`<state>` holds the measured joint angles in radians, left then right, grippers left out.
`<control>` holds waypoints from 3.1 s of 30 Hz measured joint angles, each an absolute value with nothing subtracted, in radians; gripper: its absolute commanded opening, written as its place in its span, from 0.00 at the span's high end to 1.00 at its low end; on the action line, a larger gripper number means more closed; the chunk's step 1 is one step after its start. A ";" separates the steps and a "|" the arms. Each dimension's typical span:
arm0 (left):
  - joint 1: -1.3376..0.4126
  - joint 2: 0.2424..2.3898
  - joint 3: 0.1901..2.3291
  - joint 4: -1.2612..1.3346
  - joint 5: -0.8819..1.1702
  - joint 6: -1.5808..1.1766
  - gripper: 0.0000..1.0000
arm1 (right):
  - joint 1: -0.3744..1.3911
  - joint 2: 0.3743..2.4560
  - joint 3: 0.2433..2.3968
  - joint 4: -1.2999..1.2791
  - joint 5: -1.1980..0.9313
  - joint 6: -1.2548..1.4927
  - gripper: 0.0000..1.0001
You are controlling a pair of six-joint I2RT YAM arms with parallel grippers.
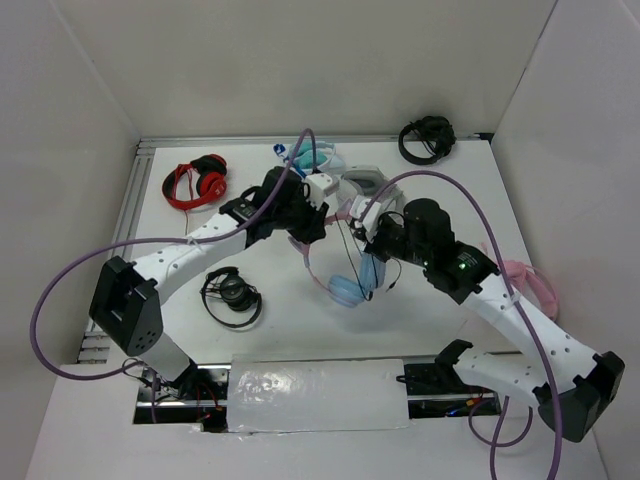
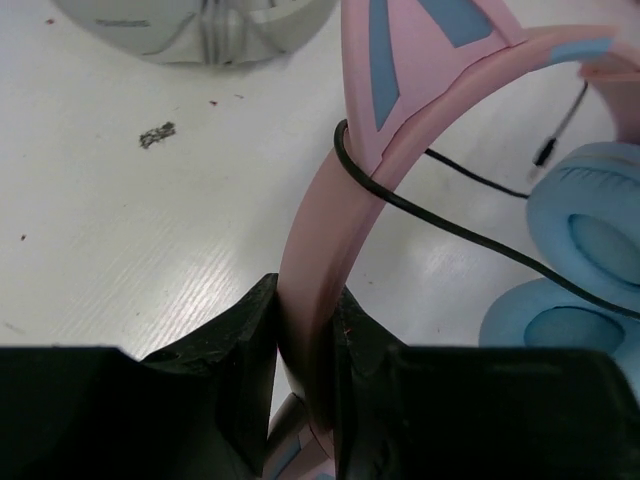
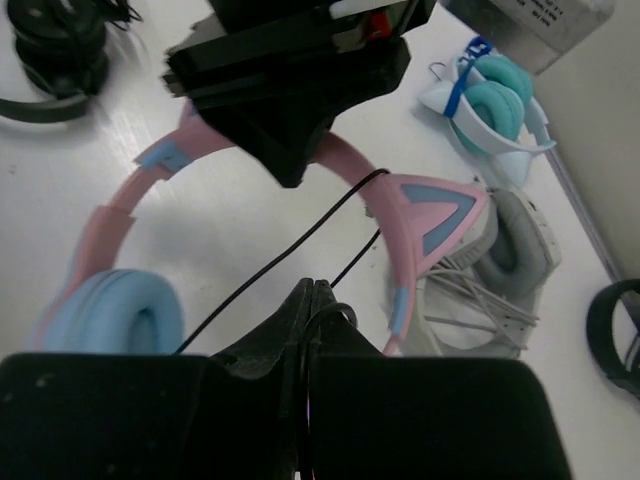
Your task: Wrap the headphones
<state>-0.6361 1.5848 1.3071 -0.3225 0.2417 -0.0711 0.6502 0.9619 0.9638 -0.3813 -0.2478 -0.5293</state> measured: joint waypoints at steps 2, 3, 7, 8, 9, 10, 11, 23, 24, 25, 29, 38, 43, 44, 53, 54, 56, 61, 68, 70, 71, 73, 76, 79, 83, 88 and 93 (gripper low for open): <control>-0.659 1.585 1.302 -0.311 0.257 -0.051 1.00 | 0.648 0.978 0.948 -0.355 -0.219 -0.554 0.93; -0.668 1.585 1.301 -0.307 0.267 -0.043 1.00 | 0.646 0.985 0.941 -0.341 -0.212 -0.563 0.92; -0.681 1.588 1.289 -0.284 0.292 -0.015 1.00 | 0.641 1.010 0.937 -0.307 -0.205 -0.587 0.87; -0.686 1.591 1.289 -0.284 0.294 -0.006 1.00 | 0.640 1.016 0.937 -0.307 -0.207 -0.591 0.85; -0.691 1.597 1.289 -0.283 0.295 -0.003 1.00 | 0.640 1.023 0.937 -0.308 -0.212 -0.594 0.84; -0.696 1.605 1.289 -0.283 0.297 -0.003 1.00 | 0.640 1.032 0.937 -0.311 -0.215 -0.595 0.84; -0.701 1.617 1.289 -0.283 0.301 -0.003 1.00 | 0.640 1.041 0.937 -0.316 -0.220 -0.595 0.83; -0.719 1.723 1.290 -0.335 0.329 -0.008 1.00 | 0.631 1.064 0.939 -0.383 -0.187 -0.570 0.67; -0.719 1.723 1.290 -0.333 0.336 -0.010 1.00 | 0.629 1.061 0.939 -0.382 -0.170 -0.571 0.67; -0.719 1.723 1.290 -0.332 0.343 -0.011 1.00 | 0.626 1.061 0.941 -0.381 -0.152 -0.571 0.67; -0.719 1.723 1.289 -0.322 0.389 -0.013 1.00 | 0.620 1.084 0.953 -0.360 -0.091 -0.571 0.63; -0.724 1.721 1.241 -0.276 0.478 -0.010 1.00 | 0.515 1.180 1.008 -0.363 -0.321 -0.613 0.65; -0.725 1.697 1.190 -0.242 0.519 -0.005 1.00 | 0.357 1.191 1.011 -0.383 -0.627 -0.669 0.59; -0.725 1.686 1.177 -0.235 0.530 -0.001 1.00 | 0.324 1.199 1.015 -0.389 -0.688 -0.679 0.58; -0.741 1.594 1.133 -0.186 0.627 0.030 1.00 | 0.159 1.403 1.120 -0.545 -1.109 -0.826 0.61; -0.743 1.593 1.133 -0.184 0.628 0.030 1.00 | 0.159 1.423 1.127 -0.561 -1.135 -0.842 0.64; -0.747 1.593 1.133 -0.185 0.628 0.030 1.00 | 0.159 1.455 1.135 -0.589 -1.180 -0.863 0.77; -0.759 1.588 1.133 -0.187 0.616 0.028 1.00 | 0.154 1.496 1.128 -0.581 -1.212 -0.821 0.86; -0.770 1.466 1.147 -0.214 0.558 0.010 1.00 | 0.179 1.485 0.992 -0.324 -1.002 -0.498 0.68; -0.772 1.435 1.193 -0.249 0.540 -0.006 1.00 | 0.206 1.472 0.945 -0.249 -0.925 -0.411 0.65; -0.773 1.426 1.225 -0.262 0.531 -0.013 1.00 | 0.219 1.460 0.917 -0.199 -0.888 -0.363 0.64; -0.775 1.422 1.292 -0.298 0.505 -0.038 1.00 | 0.237 1.423 0.852 -0.103 -0.820 -0.267 0.56; -0.776 1.422 1.391 -0.325 0.480 -0.062 1.00 | 0.249 1.333 0.709 0.115 -0.696 -0.081 0.45; -0.776 1.422 1.452 -0.369 0.456 -0.090 1.00 | 0.249 1.248 0.579 0.327 -0.580 0.092 0.24; -0.778 1.423 1.503 -0.440 0.441 -0.115 1.00 | 0.248 1.162 0.444 0.538 -0.479 0.237 0.18; -0.780 1.427 1.577 -0.523 0.429 -0.138 1.00 | 0.265 1.132 0.392 0.659 -0.487 0.283 0.00; -0.781 1.427 1.636 -0.548 0.428 -0.148 1.00 | 0.364 1.095 0.296 0.754 -0.495 0.263 0.00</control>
<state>-0.7807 1.4273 1.6363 -0.5480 0.4282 -0.1478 0.3645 1.0954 0.2958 0.7544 -0.4953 0.2634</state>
